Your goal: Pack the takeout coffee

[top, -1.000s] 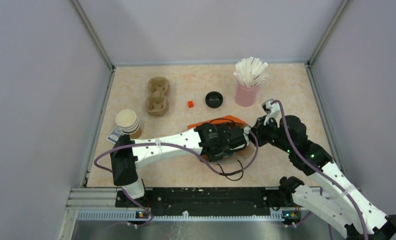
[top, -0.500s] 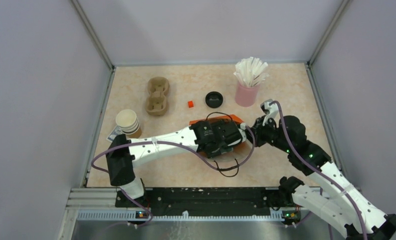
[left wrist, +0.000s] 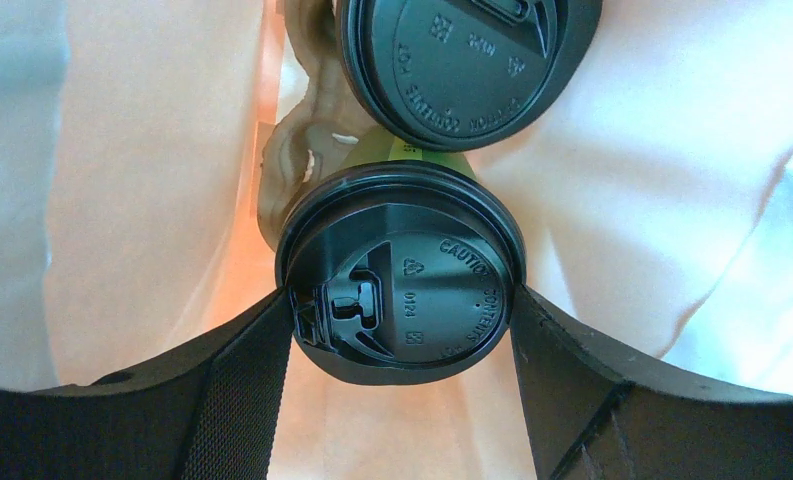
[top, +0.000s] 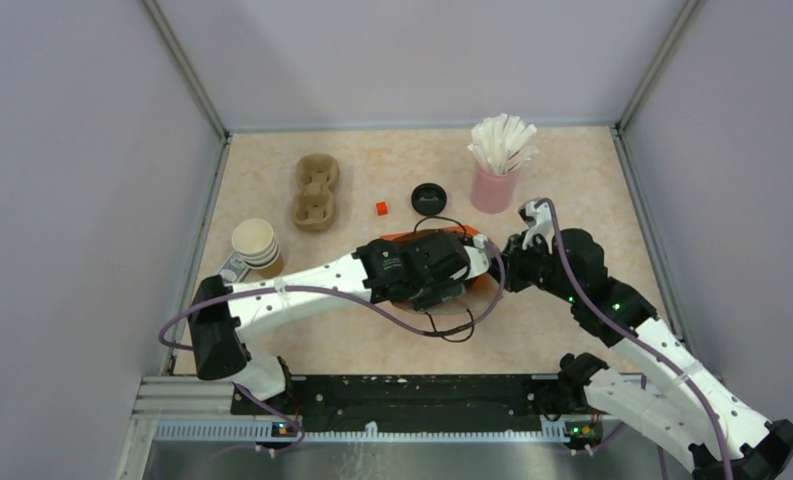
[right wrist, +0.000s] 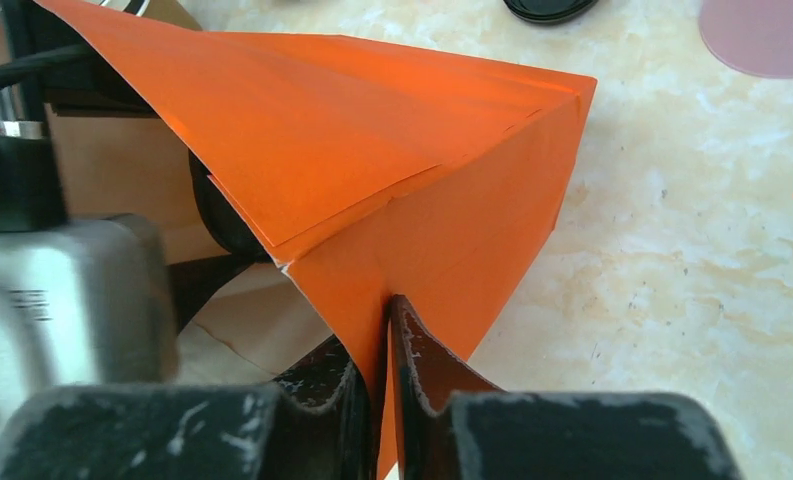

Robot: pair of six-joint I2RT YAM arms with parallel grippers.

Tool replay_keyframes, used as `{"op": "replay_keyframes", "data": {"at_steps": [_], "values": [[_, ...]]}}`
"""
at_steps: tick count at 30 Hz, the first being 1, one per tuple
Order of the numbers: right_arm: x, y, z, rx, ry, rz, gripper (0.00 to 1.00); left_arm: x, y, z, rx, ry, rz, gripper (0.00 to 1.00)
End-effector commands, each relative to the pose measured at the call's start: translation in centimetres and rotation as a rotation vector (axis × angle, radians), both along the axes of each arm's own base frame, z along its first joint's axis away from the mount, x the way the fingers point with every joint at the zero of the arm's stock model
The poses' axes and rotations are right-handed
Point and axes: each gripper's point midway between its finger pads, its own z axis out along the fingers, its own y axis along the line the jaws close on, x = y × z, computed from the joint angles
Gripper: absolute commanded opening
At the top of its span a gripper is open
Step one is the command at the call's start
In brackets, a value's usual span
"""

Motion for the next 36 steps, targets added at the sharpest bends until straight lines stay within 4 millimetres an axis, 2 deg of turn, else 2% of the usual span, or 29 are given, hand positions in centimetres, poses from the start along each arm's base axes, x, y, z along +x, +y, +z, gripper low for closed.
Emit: {"op": "replay_keyframes", "data": {"at_steps": [1, 2, 9, 16, 20, 22, 24, 27, 30, 36], "values": [[0.0, -0.3, 1.4, 0.029, -0.045, -0.024, 0.03, -0.2, -1.3, 3.0, -0.165, -0.030, -0.062, 0.52], [0.1, -0.4, 1.5, 0.027, -0.052, -0.024, 0.00, -0.4, -1.2, 3.2, -0.180, -0.028, -0.068, 0.51], [-1.2, 0.1, 1.3, 0.018, -0.053, 0.059, 0.00, -0.9, 0.6, 2.9, -0.111, -0.059, -0.164, 0.48], [-1.9, -0.6, 1.2, -0.017, -0.083, 0.081, 0.00, -1.3, 0.6, 2.3, -0.035, -0.051, -0.272, 0.46], [-2.3, -0.7, 0.8, -0.021, -0.098, 0.101, 0.00, -0.2, 1.2, 1.7, 0.052, -0.087, -0.250, 0.43], [-2.7, -0.4, 0.5, -0.011, -0.099, 0.123, 0.00, 0.2, 0.8, 1.9, 0.066, -0.111, -0.259, 0.44], [-3.0, 0.0, 0.4, 0.002, -0.098, 0.150, 0.00, 0.7, 0.2, 1.7, 0.076, -0.140, -0.271, 0.49], [-3.0, 0.0, -0.2, -0.010, -0.086, 0.155, 0.00, 1.4, 0.0, 1.3, 0.110, -0.165, -0.254, 0.45], [-2.7, -0.1, -0.1, -0.017, -0.094, 0.143, 0.00, 1.9, 0.1, 1.4, 0.112, -0.205, -0.250, 0.41], [-2.8, 0.4, -0.4, -0.006, -0.083, 0.167, 0.00, 3.1, 1.0, 2.1, 0.133, -0.330, -0.246, 0.42]]}}
